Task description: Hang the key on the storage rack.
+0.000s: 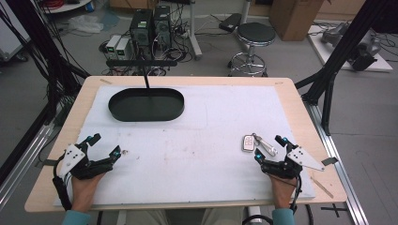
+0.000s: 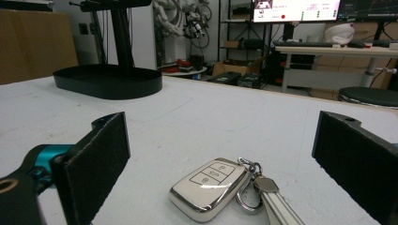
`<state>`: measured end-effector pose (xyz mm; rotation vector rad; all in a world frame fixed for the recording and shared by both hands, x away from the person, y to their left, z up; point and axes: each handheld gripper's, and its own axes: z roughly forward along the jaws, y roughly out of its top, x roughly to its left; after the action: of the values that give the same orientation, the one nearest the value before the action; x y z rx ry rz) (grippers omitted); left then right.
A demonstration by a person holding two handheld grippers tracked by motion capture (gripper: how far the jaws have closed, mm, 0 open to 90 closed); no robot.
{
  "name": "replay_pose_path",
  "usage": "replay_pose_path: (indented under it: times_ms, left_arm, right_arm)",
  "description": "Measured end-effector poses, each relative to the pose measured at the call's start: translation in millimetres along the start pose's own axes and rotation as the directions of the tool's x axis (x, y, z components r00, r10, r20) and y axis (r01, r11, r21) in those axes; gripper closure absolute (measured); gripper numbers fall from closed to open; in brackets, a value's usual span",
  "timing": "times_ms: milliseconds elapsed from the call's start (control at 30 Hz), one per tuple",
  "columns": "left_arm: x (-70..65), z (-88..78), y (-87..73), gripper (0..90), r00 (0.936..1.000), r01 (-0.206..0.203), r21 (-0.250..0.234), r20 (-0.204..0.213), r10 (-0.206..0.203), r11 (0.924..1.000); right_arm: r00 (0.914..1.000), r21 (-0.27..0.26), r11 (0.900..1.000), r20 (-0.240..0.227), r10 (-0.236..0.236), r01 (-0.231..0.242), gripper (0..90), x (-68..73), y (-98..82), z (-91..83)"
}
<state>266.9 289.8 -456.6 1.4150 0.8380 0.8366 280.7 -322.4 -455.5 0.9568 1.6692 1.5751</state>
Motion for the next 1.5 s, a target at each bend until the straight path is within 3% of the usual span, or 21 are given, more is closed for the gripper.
replay_pose_path:
  times_ms: [567, 867, 1067, 1200, 1300, 1400, 1500]
  left_arm:
    - [-0.1, 0.7, 0.3, 11.3, 1.0, -0.004, 0.007, -0.006, 0.004, 1.0]
    - [-0.3, 0.6, 0.2, 11.3, 1.0, -0.006, 0.004, -0.005, 0.006, 1.0]
    - [-0.3, 0.9, 0.3, 11.3, 1.0, -0.005, 0.005, -0.005, 0.005, 1.0]
    - [-0.5, 0.8, 0.3, 11.3, 0.9999, -0.008, 0.006, -0.007, 0.008, 1.0]
    - [-0.8, 0.8, 0.4, 11.3, 0.9999, -0.013, 0.005, -0.008, 0.013, 0.9999]
    - [-1.4, 1.1, 0.5, 11.3, 0.9999, -0.012, 0.01, -0.009, 0.012, 0.9999]
    - [-1.4, 1.4, 0.7, 11.3, 0.9998, -0.016, 0.015, -0.009, 0.016, 0.9998]
  right_arm:
    - [1.0, -0.006, 1.0, -0.001, -0.007, 0.007, 3.8, -1.0, 0.2, 0.3]
    - [0.9993, 0.042, 0.999, -0.026, 0.026, -0.025, 3.8, -5.8, 4.0, 4.1]
    - [0.9985, 0.117, 0.993, -0.049, -0.022, 0.028, 3.9, -15.9, 28.4, 1.2]
    - [0.9965, 0.185, 0.982, -0.083, -0.007, 0.022, 4.3, -25.7, 46.5, 1.8]
    - [0.9949, 0.25, 0.967, -0.099, -0.016, 0.04, 4.5, -33.2, 56.0, 4.8]
    - [0.9933, 0.31, 0.949, -0.112, -0.029, 0.062, 4.9, -38.0, 61.6, 7.4]
    - [0.9909, 0.39, 0.917, -0.131, -0.032, 0.081, 4.9, -44.2, 66.0, 11.8]
